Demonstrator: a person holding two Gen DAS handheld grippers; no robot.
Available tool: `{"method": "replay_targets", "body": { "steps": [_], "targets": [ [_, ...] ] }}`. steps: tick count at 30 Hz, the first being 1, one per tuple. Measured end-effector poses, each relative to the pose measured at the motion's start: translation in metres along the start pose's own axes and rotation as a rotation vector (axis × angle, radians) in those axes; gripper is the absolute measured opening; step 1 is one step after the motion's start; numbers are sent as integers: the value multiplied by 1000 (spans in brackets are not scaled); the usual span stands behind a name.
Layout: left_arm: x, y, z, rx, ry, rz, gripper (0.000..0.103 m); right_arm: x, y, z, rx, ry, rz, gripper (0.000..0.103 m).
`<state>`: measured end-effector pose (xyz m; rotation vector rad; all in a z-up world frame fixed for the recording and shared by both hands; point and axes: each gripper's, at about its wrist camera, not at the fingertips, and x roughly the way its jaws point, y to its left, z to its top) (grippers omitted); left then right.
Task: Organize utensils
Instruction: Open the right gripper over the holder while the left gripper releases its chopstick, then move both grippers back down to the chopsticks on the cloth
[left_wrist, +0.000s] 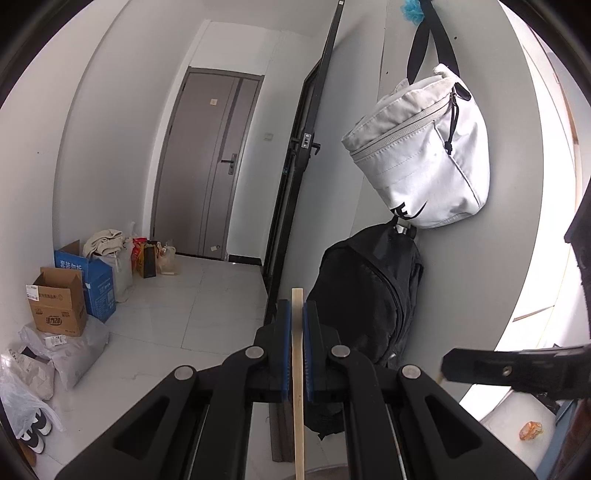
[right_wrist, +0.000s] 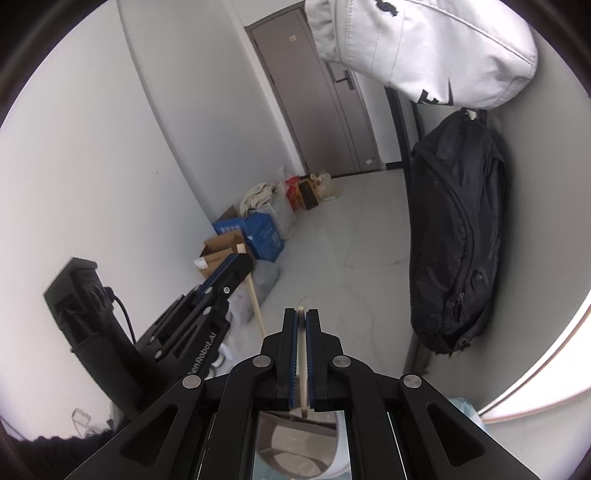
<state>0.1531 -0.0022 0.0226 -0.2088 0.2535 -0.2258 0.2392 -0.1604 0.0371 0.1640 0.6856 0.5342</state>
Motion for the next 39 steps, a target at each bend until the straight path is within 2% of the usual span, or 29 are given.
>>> {"method": "replay_targets", "body": {
  "steps": [7, 14, 19, 21, 22, 23, 26, 27, 33, 34, 36, 39],
  "targets": [
    [-9, 5, 5, 3, 64, -67, 2, 7, 10, -13, -17, 15, 12, 4],
    [-24, -3, 0, 50, 110, -140, 2, 9, 15, -25, -37, 30, 4, 4],
    [-29, -2, 0, 36, 185, -187, 2, 13, 13, -33, -11, 60, 30, 6],
    [-28, 0, 0, 24, 246, -213, 4, 13, 10, -36, 15, 66, 46, 6],
    [-26, 2, 1, 0, 292, -237, 7, 12, 8, -37, 38, 65, 60, 6],
    [-25, 4, 3, -20, 321, -248, 16, 9, 6, -37, 61, 59, 77, 6],
    [-33, 6, 9, -40, 315, -206, 50, -5, 2, -38, 111, 28, 122, 8],
    [-37, 7, 12, -56, 303, -201, 57, -9, 3, -37, 113, 18, 125, 10],
    [-56, 5, 29, -98, 267, -137, 64, -43, 8, -38, 135, -62, 137, 36],
    [-59, 6, 30, -101, 262, -129, 64, -49, 9, -40, 136, -74, 134, 38],
    [-65, 4, 33, -103, 243, -110, 72, -57, 13, -41, 126, -91, 131, 41],
    [-75, 3, 37, -132, 211, -95, 73, -72, 21, -44, 109, -106, 121, 48]
  ]
}}
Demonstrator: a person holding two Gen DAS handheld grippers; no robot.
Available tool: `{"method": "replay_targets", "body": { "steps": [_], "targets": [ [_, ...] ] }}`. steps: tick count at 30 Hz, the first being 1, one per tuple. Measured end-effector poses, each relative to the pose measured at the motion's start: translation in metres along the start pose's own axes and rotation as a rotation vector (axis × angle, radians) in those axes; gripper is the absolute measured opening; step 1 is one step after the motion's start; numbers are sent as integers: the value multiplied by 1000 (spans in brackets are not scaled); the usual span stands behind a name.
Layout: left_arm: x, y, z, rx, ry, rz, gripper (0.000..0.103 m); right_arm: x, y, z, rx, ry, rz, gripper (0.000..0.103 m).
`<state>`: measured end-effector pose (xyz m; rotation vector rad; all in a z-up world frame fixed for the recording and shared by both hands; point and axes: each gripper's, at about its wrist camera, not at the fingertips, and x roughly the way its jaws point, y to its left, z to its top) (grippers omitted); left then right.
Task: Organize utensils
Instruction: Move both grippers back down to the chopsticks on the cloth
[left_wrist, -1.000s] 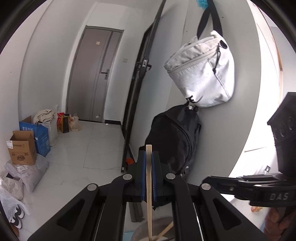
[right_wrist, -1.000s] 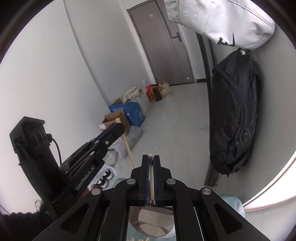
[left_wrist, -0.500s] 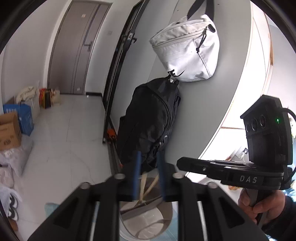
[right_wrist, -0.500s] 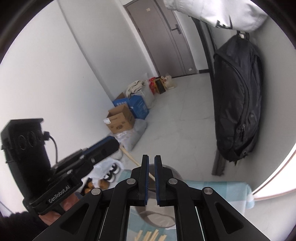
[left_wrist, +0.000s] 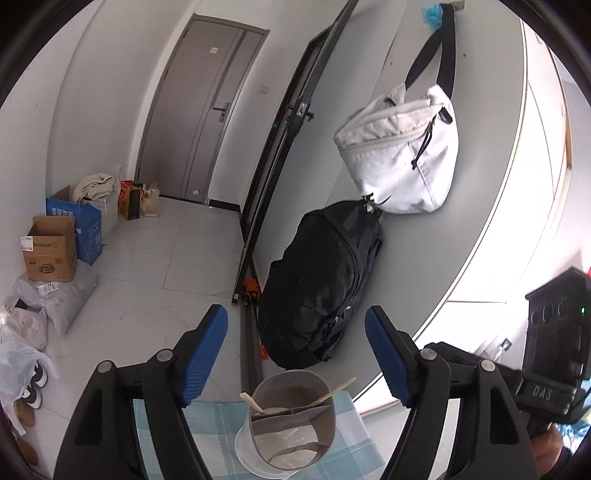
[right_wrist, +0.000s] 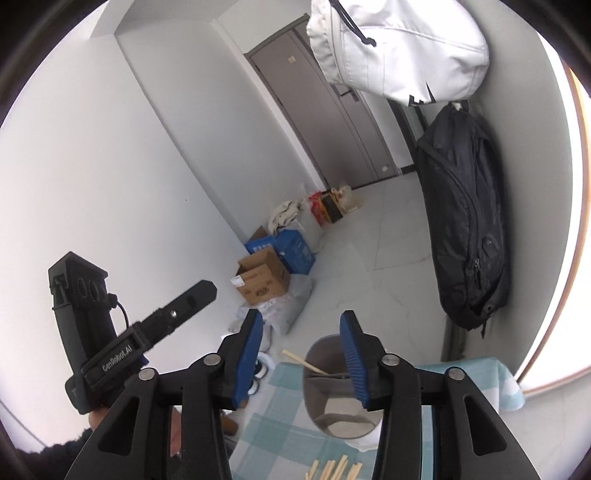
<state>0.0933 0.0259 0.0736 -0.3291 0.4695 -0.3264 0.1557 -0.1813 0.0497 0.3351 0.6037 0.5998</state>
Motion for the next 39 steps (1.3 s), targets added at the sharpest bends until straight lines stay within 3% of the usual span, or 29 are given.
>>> {"method": "replay_targets", "body": {
  "steps": [4, 10, 14, 16, 20, 27, 30, 34, 39],
  "targets": [
    [-10, 1, 2, -45, 7, 16, 77, -18, 7, -6, -7, -10, -7, 54],
    [-28, 2, 4, -145, 48, -21, 83, -38, 12, -9, 1, -19, 0, 67],
    [-46, -4, 3, -168, 49, -39, 87, -47, 20, -16, -27, -4, 0, 68],
    [-54, -4, -1, -173, 41, -30, 94, -49, 23, -22, -38, 12, -3, 70],
    [-68, -3, -16, -153, 29, 34, 95, -51, 27, -39, -45, 54, 7, 72],
    [-59, 14, -52, -190, 115, 105, 95, -27, 22, -94, -71, 190, 16, 73],
    [-46, 20, -59, -213, 156, 106, 95, -2, 5, -139, -18, 312, 19, 73],
    [-42, 21, -82, -136, 184, 178, 95, 19, -23, -191, 52, 444, -70, 70],
    [-26, 41, -122, -166, 274, 230, 95, 43, -55, -206, 122, 515, -167, 62]
  ]
}}
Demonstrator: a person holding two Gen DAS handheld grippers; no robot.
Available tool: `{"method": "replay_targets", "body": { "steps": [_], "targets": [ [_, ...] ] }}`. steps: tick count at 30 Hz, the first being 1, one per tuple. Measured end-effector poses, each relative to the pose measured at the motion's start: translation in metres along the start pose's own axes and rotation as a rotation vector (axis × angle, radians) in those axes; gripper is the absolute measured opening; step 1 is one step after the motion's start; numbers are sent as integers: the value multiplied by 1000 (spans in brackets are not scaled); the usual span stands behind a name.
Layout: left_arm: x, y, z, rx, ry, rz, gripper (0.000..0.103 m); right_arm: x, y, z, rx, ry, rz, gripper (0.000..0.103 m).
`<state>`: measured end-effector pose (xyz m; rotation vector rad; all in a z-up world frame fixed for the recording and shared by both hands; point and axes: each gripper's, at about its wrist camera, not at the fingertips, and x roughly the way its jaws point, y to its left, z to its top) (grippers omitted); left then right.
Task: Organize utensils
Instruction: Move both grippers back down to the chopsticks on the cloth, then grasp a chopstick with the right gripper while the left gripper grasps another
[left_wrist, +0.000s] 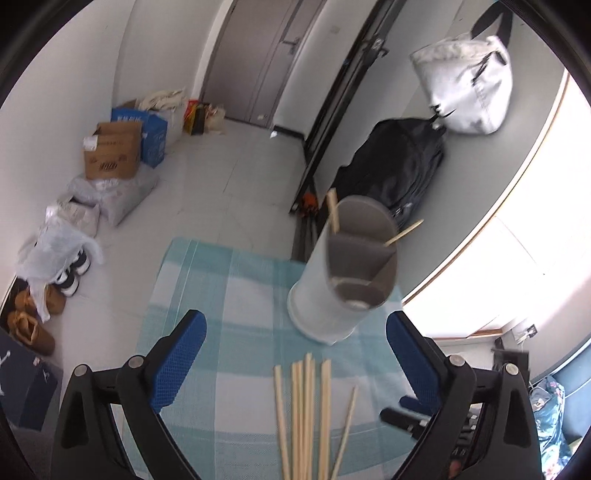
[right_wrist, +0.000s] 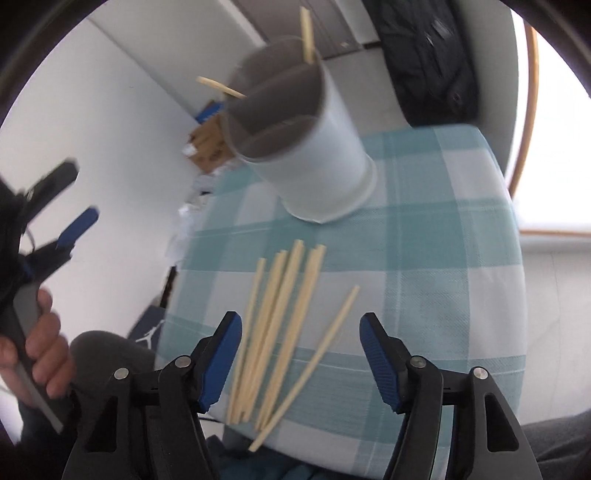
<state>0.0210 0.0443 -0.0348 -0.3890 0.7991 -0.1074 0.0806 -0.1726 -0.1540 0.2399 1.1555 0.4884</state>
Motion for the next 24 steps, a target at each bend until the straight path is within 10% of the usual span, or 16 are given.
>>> {"method": "replay_targets", "body": {
  "steps": [11, 18, 24],
  "targets": [
    [28, 37, -26, -45, 95, 121, 95, 61, 0, 20, -26, 201, -159, 35],
    [32, 43, -28, -28, 96, 174, 95, 67, 26, 15, -157, 210, -347, 17],
    [46, 51, -36, -28, 154, 185, 95, 63, 13, 18, -77, 170, -303, 3]
  ]
}}
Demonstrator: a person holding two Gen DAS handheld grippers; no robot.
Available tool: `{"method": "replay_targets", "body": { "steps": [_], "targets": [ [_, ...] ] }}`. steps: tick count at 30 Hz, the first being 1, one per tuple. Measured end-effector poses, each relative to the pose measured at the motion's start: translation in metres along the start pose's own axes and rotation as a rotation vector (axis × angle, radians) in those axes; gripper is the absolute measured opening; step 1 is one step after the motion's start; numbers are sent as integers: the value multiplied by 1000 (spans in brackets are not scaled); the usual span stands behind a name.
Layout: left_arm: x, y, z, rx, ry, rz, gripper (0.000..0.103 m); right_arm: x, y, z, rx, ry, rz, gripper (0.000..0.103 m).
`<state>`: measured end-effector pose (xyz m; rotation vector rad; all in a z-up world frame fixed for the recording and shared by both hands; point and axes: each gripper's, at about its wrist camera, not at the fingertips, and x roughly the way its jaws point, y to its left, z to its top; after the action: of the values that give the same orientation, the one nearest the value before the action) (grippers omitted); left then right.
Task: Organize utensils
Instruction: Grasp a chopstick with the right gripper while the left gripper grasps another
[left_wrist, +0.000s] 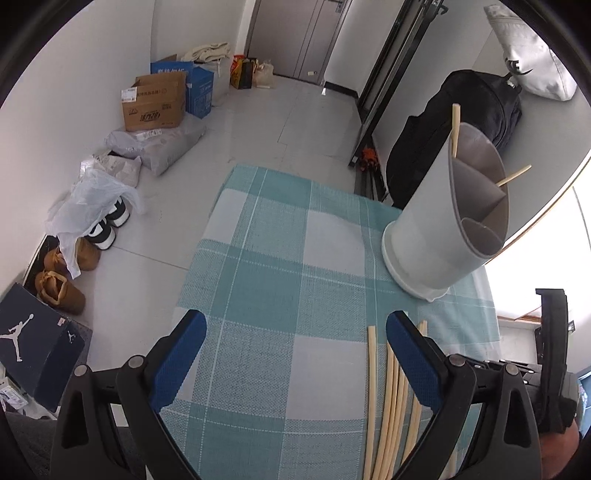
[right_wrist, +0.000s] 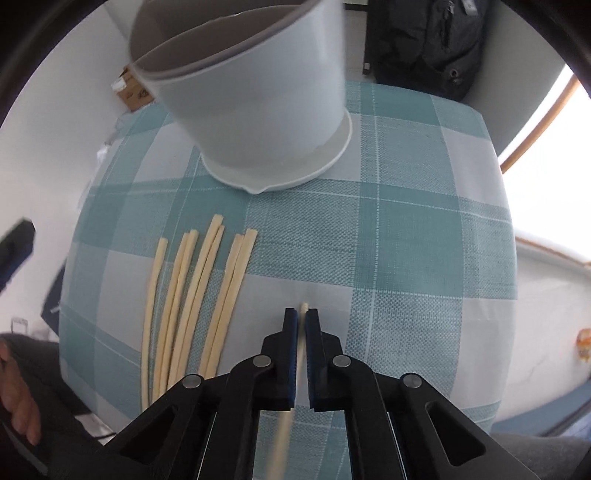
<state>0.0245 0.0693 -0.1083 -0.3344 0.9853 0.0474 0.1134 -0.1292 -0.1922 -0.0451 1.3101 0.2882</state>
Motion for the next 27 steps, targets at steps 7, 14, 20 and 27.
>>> {"method": "replay_targets", "body": {
  "steps": [7, 14, 20, 27],
  "targets": [
    [12, -6, -9, 54, 60, 29, 95, -19, -20, 0, 77, -99, 119, 3],
    [26, -19, -17, 117, 143, 35, 95, -53, -55, 5, 168, -249, 282, 3],
    [35, -37, -20, 167, 190, 16, 95, -70, -76, 8, 256, -317, 428, 3],
    [58, -52, -22, 239, 265, 121, 89, -82, -90, 5, 285, -387, 524, 2]
  ]
}}
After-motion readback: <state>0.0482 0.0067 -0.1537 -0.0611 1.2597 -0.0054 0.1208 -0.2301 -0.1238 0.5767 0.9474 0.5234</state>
